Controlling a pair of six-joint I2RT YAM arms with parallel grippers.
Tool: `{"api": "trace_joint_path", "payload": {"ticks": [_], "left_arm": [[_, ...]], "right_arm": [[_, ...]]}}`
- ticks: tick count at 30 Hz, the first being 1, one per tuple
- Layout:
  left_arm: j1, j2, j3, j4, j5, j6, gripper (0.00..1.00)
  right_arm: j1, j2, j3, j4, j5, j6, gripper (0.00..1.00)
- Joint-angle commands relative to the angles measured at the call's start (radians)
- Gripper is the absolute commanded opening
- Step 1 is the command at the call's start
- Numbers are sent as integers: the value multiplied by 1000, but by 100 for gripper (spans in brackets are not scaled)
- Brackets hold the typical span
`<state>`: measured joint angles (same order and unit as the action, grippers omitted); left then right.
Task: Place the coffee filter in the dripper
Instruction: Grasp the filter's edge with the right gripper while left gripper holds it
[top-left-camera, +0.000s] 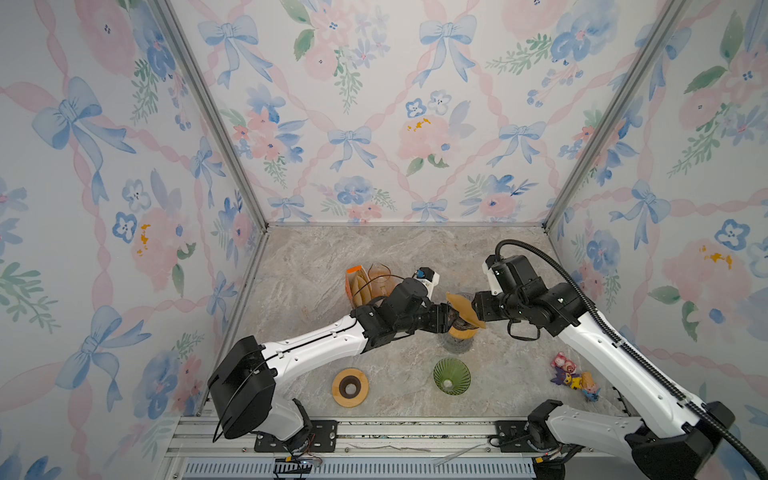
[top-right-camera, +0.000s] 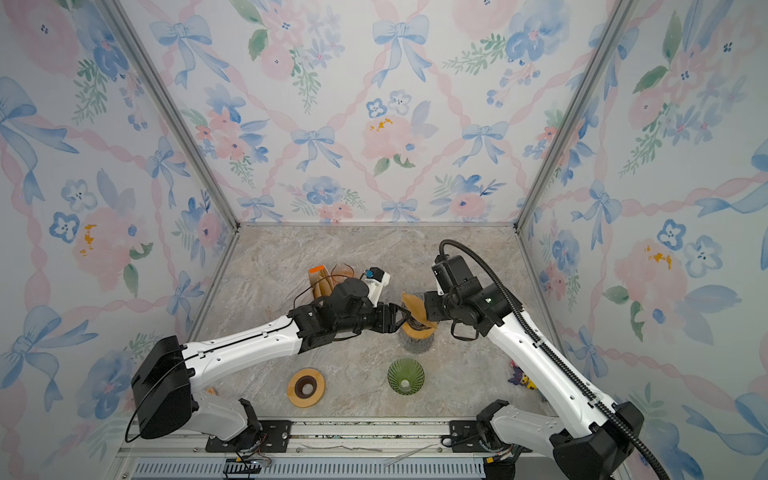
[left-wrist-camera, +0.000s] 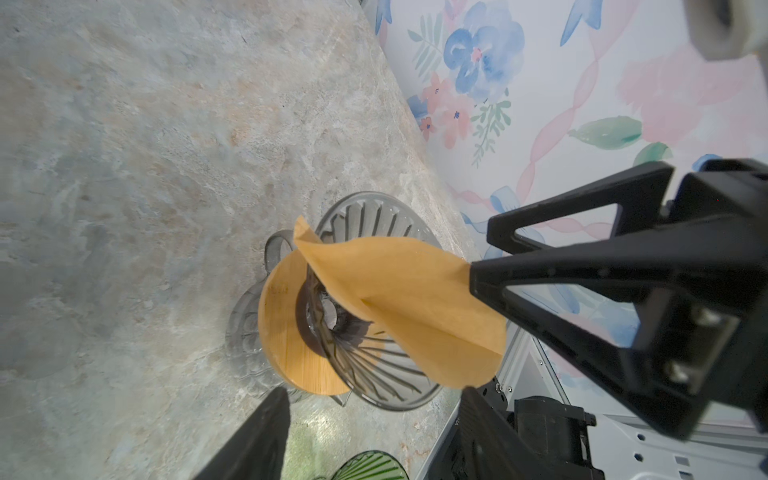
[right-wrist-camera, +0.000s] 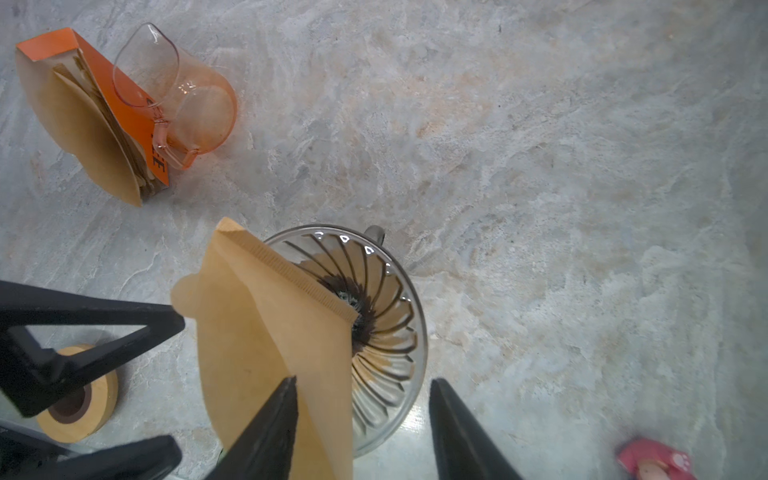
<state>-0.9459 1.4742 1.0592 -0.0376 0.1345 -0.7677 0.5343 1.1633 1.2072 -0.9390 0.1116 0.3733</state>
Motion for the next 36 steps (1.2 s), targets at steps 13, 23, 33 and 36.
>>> {"api": "trace_joint_path", "payload": {"ticks": [13, 23, 33, 36], "left_arm": [[0, -36, 73, -93, -48, 162, 71], [-1, -164, -26, -34, -76, 225, 98], [-8, -269, -101, 5, -146, 222, 98], [-7, -281, -101, 11, -135, 220, 98]], "right_arm": [[-77, -93, 6, -11, -131, -75, 51], [-72, -155, 11, 53, -414, -142, 34], [-66, -130, -61, 135, -389, -113, 26], [-54, -131, -80, 170, -375, -106, 25]]}}
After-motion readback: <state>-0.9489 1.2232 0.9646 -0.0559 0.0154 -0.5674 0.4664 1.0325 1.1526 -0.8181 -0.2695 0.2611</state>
